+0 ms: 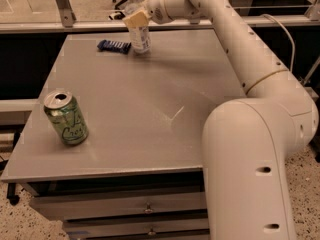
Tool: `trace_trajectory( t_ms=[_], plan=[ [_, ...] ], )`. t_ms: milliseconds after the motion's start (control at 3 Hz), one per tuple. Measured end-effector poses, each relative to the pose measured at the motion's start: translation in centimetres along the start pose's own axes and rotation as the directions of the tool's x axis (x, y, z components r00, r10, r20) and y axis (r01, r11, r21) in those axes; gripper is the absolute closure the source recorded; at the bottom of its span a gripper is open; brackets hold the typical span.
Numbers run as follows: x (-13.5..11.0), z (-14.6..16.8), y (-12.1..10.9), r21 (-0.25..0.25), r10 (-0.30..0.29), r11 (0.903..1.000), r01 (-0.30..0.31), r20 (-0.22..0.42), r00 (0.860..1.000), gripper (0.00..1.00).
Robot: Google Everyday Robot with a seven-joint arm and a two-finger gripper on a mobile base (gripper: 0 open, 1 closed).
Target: Move blue plastic bottle near rxbar blueberry
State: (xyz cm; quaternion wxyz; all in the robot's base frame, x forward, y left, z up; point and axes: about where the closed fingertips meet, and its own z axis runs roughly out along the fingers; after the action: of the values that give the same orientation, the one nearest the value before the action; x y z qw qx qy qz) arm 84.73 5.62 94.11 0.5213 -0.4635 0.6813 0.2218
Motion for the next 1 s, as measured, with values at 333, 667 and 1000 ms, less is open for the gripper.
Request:
trace_trajectory(
  t_ms=[333,667,1000],
  plan=[
    [0.78,0.13,-0.18,0.001,0.034,0.9994,-0.034,-0.008,0.999,0.59],
    [0.49,0.02,-0.24,0.001,0.034,0.9994,-0.034,-0.008,0.999,0.35],
    [0.40,-0.03,-0.26,0.001,0.034,0.9994,-0.034,-0.008,0.999,0.12]
  ],
)
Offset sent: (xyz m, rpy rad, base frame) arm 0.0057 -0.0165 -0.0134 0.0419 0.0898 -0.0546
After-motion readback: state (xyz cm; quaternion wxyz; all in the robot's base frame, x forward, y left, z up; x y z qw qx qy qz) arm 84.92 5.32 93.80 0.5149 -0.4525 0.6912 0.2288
